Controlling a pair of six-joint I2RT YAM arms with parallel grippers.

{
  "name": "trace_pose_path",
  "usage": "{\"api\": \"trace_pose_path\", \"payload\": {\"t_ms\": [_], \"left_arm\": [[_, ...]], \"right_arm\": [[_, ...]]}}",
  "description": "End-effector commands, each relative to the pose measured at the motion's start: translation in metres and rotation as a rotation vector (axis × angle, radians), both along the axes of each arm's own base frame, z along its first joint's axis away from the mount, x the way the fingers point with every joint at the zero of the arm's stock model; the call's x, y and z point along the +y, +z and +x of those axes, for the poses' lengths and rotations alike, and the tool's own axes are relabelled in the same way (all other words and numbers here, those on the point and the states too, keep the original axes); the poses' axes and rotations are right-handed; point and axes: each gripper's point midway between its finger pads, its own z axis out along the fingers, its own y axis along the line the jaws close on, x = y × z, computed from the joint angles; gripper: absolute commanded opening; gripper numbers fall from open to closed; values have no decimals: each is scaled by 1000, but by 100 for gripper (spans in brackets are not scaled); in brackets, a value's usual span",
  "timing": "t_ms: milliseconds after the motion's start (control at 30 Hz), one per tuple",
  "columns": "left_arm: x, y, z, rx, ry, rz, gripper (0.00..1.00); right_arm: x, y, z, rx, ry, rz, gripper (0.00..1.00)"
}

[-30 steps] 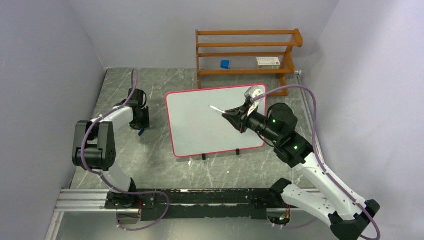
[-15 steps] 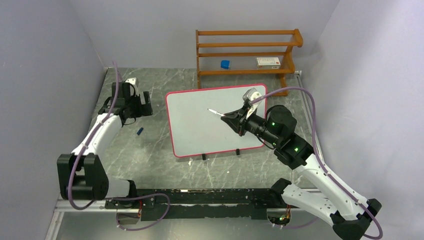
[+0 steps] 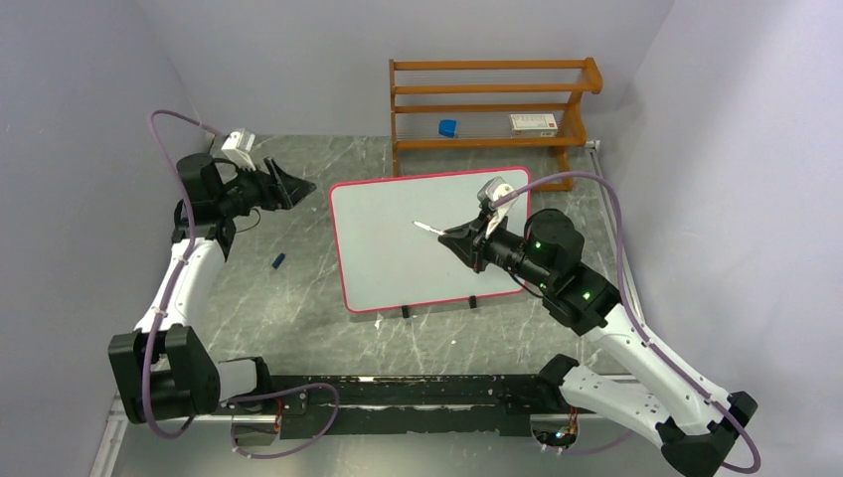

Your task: Write a sentence on the whiteboard

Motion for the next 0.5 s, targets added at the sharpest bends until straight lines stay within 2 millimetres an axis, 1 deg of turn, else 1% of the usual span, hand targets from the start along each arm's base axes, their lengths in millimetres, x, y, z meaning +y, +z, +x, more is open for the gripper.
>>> {"api": "trace_pose_path", "payload": {"t_ms": [0, 133, 233, 400, 433, 467], "left_arm": [[-34, 39, -18, -141, -294, -147, 78], [-50, 42, -21, -149, -400, -184, 75], [-65, 38, -20, -151, -459, -182, 73], [-76, 42, -27, -166, -550, -238, 68], [-78, 42, -29, -169, -564, -247, 66], [-79, 41, -30, -162, -581, -256, 62]], "right_arm": [[1, 8, -3, -18, 12, 4, 0], [4, 7, -2, -14, 21, 2, 0], [6, 5, -2, -26, 37, -15, 0], [10, 5, -3, -25, 61, -17, 0], [11, 5, -3, -24, 63, -17, 0], [12, 4, -4, -23, 68, -17, 0]]}}
